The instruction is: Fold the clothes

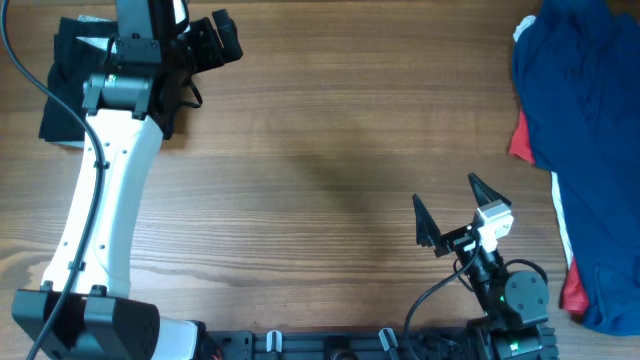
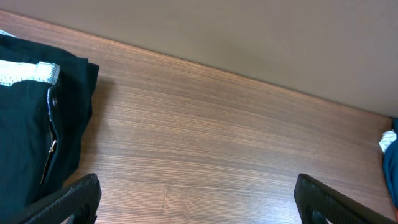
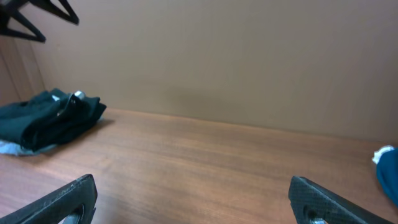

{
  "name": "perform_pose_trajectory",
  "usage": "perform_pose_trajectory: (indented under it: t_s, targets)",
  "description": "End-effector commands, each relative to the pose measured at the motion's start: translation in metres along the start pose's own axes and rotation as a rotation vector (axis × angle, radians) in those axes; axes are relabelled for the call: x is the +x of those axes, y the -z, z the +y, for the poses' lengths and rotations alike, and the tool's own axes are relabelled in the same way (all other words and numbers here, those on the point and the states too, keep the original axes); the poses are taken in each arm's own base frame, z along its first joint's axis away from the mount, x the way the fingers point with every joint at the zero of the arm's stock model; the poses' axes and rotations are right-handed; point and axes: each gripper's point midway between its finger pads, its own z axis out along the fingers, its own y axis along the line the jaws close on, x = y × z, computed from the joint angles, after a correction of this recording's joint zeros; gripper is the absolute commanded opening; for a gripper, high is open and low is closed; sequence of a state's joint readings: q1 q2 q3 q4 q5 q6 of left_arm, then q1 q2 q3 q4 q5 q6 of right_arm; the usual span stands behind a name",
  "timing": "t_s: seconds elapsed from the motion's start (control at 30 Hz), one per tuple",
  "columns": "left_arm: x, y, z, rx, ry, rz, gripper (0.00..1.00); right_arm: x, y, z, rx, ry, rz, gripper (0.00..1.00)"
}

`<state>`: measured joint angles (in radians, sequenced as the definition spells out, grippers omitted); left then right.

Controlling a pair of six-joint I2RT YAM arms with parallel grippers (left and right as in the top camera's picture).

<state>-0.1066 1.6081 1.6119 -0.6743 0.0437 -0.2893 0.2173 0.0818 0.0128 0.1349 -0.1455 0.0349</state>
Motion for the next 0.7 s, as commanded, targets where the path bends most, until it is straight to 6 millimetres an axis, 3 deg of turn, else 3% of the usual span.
perform_pose_trajectory:
  t_s: [0.0, 0.07, 0.17, 0.67]
  targets:
    - [-0.003, 0.001, -0.004, 0.011, -0.023, -0.008, 1.0, -0.009, 0.006, -0.01, 0.05, 0.018, -0.05, 0.99]
    - [-0.003, 0.001, -0.004, 0.01, -0.023, -0.008, 1.0, -0.007, 0.006, -0.017, 0.079, 0.019, -0.04, 0.99]
    - [-0.003, 0.001, -0.004, 0.011, -0.023, -0.008, 1.0, 0.015, 0.008, -0.027, 0.117, 0.004, 0.047, 0.99]
    - [-0.003, 0.001, -0.004, 0.011, -0.023, -0.008, 1.0, 0.016, 0.008, -0.032, 0.139, 0.005, 0.054, 0.99]
